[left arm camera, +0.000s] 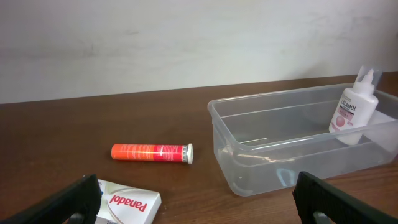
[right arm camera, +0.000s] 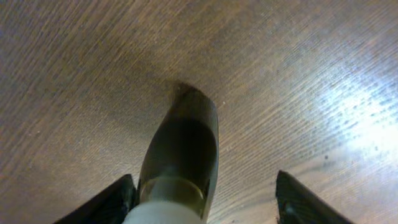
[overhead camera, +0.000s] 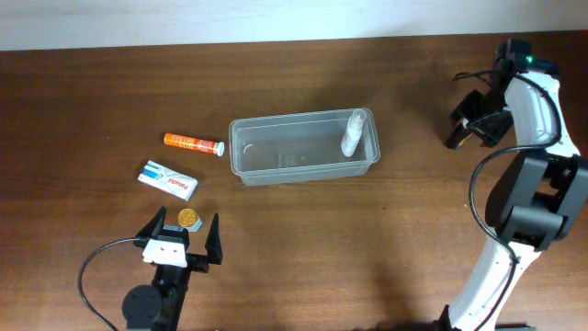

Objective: Pack container
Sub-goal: 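Move the right gripper to the dark brown bottle and grasp it, then carry the brown bottle over the container beside the spray bottle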

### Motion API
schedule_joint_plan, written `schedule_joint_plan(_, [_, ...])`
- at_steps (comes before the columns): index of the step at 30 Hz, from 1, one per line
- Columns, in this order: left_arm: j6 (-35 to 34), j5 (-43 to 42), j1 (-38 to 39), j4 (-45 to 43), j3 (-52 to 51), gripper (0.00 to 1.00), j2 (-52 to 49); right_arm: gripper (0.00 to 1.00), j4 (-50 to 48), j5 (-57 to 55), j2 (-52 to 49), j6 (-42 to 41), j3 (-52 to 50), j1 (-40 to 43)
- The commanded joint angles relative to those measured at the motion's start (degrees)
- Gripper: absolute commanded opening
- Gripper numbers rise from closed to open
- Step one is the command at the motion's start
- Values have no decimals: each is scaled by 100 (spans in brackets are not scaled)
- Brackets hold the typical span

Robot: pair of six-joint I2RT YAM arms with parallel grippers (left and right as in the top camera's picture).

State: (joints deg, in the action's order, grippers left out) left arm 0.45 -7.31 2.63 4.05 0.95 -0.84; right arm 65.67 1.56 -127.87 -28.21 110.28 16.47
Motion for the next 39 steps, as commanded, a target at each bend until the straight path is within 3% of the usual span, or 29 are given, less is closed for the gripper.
schedule_joint_plan(1, [107,-44,-28,-11,-44,99,55,55,-76,-2,74,-42,-74,-7])
schedule_joint_plan(4, [107,-44,-28,-13,-44,99,55,42,-149,0,74,-42,-74,-7])
schedule_joint_plan(12, [109,-44,-28,-11,-44,99,55,26,-164,46,76,-33,-74,-79])
schedule_joint_plan(24, [107,-44,-28,-11,-44,99,55,25,367,295,85,732,396,-111])
schedule_joint_plan(30, [107,-44,-28,-11,-44,99,55,25,1349,323,96,1220,1412,-142])
schedule_joint_plan(39, [107,-44,-28,-11,-44,99,55,26,2583,1294,120,1893,3423,-638])
